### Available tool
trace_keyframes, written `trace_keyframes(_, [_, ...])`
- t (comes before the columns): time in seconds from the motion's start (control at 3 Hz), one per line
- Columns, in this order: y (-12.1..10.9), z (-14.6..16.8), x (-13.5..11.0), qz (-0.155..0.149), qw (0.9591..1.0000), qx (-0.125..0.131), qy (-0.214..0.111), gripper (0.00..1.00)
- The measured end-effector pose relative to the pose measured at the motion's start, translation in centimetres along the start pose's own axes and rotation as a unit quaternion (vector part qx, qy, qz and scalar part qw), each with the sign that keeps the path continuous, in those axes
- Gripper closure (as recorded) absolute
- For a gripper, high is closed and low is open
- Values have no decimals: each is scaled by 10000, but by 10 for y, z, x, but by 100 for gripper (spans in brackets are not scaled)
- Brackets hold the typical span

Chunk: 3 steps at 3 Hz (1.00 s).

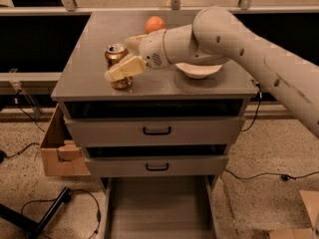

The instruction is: Place orange can into bottom drawer

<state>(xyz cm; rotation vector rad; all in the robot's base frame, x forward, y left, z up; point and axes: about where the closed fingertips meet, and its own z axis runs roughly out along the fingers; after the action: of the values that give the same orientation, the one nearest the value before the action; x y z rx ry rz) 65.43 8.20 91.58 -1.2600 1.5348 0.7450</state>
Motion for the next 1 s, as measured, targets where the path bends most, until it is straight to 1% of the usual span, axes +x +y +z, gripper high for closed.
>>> trace_keyframes(0.33, [-17,24,9,148,9997,18,-172,41])
trace_keyframes(0.67, [-29,42,18,219,9993,3,-298,64])
trace_keyframes(1.0, [-32,46,18,200,9992,-12,-342,87])
